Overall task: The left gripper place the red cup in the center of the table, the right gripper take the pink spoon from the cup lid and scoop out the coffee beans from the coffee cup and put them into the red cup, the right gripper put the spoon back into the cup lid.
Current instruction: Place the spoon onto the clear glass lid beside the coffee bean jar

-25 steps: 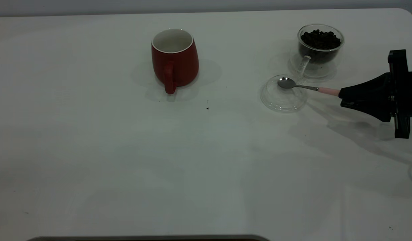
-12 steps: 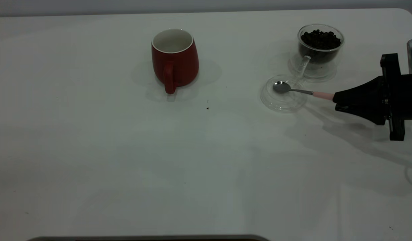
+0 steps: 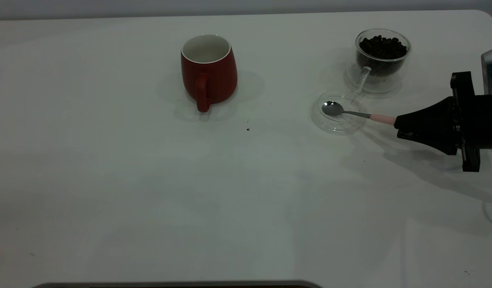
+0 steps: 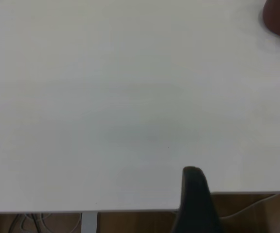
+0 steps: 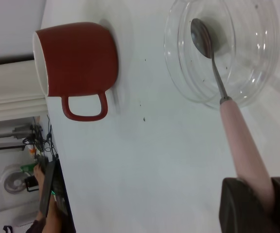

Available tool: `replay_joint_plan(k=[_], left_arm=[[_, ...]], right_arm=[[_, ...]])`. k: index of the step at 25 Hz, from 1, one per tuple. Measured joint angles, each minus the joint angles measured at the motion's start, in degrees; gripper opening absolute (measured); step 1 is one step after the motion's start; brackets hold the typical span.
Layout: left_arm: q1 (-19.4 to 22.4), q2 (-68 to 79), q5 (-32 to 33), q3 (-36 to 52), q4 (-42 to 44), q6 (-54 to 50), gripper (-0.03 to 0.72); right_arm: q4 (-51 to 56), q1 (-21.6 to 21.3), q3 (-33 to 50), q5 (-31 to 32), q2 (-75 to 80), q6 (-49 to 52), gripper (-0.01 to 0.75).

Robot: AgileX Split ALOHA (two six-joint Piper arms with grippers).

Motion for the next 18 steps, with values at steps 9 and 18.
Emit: replay_joint_plan(k=[9, 18], left_arm=[[0.0, 0.0, 0.0, 0.0, 0.0, 0.0, 0.569], [0.0, 0.0, 0.0, 0.0, 0.0, 0.0, 0.569]], right_arm=[[0.0, 0.0, -0.2, 0.0, 0.0, -1.1, 0.136], [0.0, 0.0, -0.7, 0.0, 0.0, -2.0, 0.315]])
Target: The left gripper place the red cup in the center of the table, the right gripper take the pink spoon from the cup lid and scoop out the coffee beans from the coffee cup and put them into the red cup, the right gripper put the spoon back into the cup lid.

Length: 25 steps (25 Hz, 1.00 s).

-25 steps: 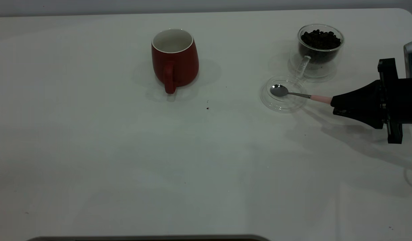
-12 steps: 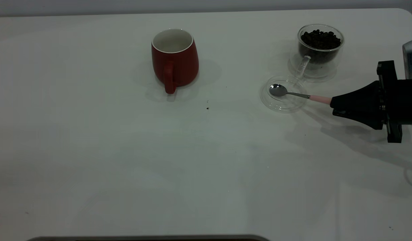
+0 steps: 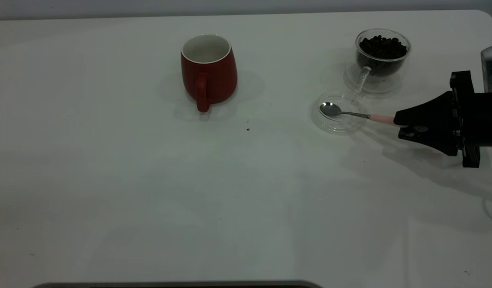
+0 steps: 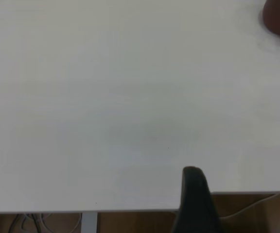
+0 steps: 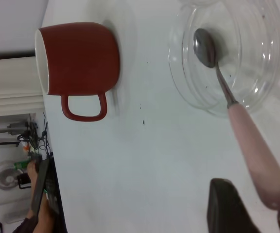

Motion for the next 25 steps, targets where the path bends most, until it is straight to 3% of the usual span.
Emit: replay_joint_plan(k=[6, 16, 21, 25], left_arm=[[0.0, 0.0, 0.0, 0.0, 0.0, 0.0, 0.569], [0.0, 0.0, 0.0, 0.0, 0.0, 0.0, 0.569], [0.0, 0.0, 0.0, 0.0, 0.0, 0.0, 0.569], [0.0, 0.0, 0.0, 0.0, 0.0, 0.0, 0.569]], right_arm=[[0.0, 0.0, 0.0, -0.3, 0.0, -0.4, 0.420], [-4.6, -1.1, 0.0, -2.7, -0.1, 1.8, 0.436], [-12.4, -4.6, 2.0, -5.3, -5.4, 9.1, 0.436], [-24.2, -5.4, 3.7, -11.3, -16.5, 22.3, 0.436]])
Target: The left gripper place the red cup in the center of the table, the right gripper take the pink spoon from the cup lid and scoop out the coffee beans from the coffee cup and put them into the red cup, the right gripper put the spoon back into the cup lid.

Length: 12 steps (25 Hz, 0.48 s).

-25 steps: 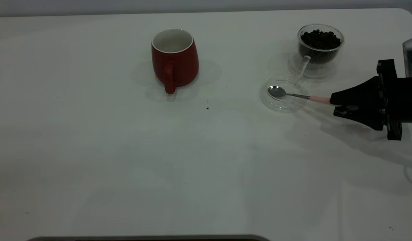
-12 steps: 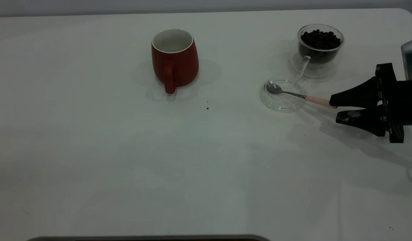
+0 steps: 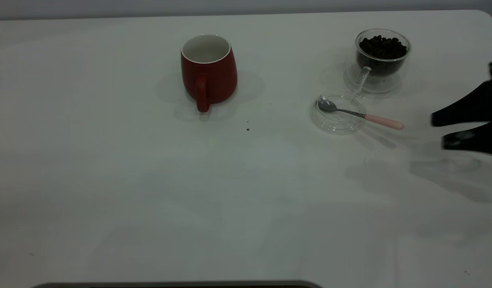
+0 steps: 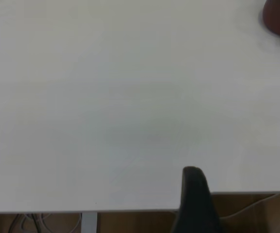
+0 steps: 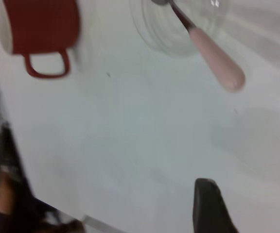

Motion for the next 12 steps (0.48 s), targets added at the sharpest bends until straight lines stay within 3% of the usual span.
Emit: replay_joint_plan(k=[6, 12], left_arm=[[0.0, 0.0, 0.0, 0.0, 0.0, 0.0, 0.569], [0.0, 0.0, 0.0, 0.0, 0.0, 0.0, 0.569]], right_arm=[[-28.1, 3.2, 0.5, -3.7, -19.4, 30.5, 0.436], [-52.6, 10.2, 0.6, 1.6, -40.0, 55.3, 0.436]])
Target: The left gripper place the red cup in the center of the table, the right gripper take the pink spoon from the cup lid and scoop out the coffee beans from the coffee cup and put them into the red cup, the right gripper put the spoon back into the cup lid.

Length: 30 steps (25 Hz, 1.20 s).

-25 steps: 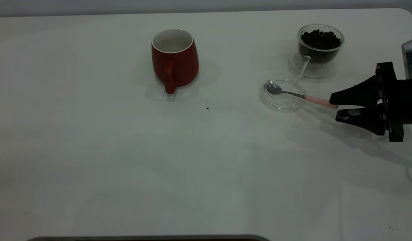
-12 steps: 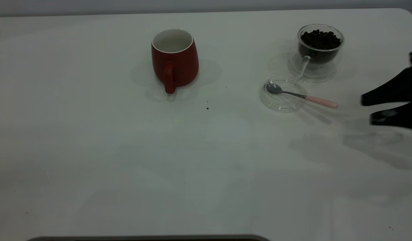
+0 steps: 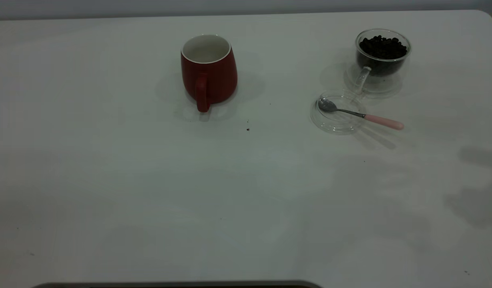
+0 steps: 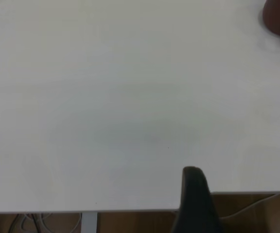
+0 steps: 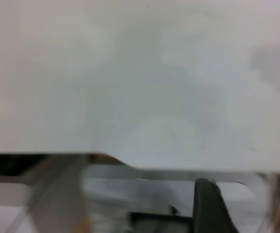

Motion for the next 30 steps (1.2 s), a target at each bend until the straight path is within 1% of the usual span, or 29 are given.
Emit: replay_joint_plan(k=[2, 4, 7, 12, 18, 22, 25, 30], left_arm=[[0.0, 0.0, 0.0, 0.0, 0.0, 0.0, 0.569], [0.0, 0.0, 0.0, 0.0, 0.0, 0.0, 0.569], [0.0, 0.0, 0.0, 0.0, 0.0, 0.0, 0.569], [0.0, 0.0, 0.0, 0.0, 0.0, 0.0, 0.569], [0.0, 0.0, 0.0, 0.0, 0.0, 0.0, 0.569], [0.0, 0.0, 0.0, 0.0, 0.0, 0.0, 0.569], [0.0, 0.0, 0.0, 0.0, 0.0, 0.0, 0.569], [0.0, 0.0, 0.0, 0.0, 0.0, 0.0, 0.569]], right_arm=[[-6.1, 2.5, 0.3, 2.9, -7.4, 3.1, 0.436], [-10.7, 4.0, 0.5, 5.5, -13.8, 4.5, 0.436], [-14.8, 4.5, 0.5, 8.5, -22.8, 4.5, 0.436], [-16.4, 4.7, 0.8, 14.3, -35.0, 2.4, 0.436], [-15.8, 4.8, 7.2, 13.3, -49.0, 2.5, 0.436], [-16.6, 6.5, 10.7, 13.4, -59.2, 3.4, 0.454], [-19.2, 8.0, 12.8, 13.6, -66.4, 5.4, 0.492], [-22.0, 12.0, 16.2, 13.7, -72.2, 8.4, 0.570]])
